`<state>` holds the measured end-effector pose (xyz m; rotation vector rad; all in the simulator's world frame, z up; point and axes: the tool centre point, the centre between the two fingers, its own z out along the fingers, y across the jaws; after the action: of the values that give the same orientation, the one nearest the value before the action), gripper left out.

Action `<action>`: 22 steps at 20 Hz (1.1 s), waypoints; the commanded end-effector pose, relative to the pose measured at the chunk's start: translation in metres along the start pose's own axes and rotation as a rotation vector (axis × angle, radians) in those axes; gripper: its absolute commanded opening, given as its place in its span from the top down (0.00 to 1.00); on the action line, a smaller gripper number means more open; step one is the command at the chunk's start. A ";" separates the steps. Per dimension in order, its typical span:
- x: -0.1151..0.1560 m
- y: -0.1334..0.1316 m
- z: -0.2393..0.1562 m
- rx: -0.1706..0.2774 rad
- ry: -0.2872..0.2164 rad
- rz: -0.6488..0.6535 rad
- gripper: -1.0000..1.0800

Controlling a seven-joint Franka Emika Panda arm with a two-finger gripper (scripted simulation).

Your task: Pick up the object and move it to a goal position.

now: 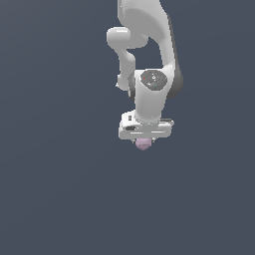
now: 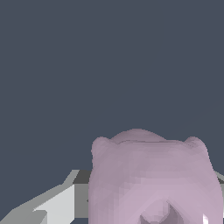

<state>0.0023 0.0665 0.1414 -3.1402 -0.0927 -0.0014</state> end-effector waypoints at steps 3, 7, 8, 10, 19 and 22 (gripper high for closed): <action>-0.003 0.003 -0.053 0.000 0.000 0.000 1.00; -0.005 0.005 -0.102 0.000 0.000 0.000 1.00; -0.005 0.006 -0.113 0.000 0.000 0.000 1.00; -0.006 0.007 -0.137 0.000 0.000 0.000 1.00; -0.008 0.012 -0.236 0.000 0.000 0.000 1.00; -0.008 0.013 -0.266 0.000 0.000 0.000 1.00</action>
<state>-0.0049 0.0536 0.3920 -3.1396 -0.0932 -0.0026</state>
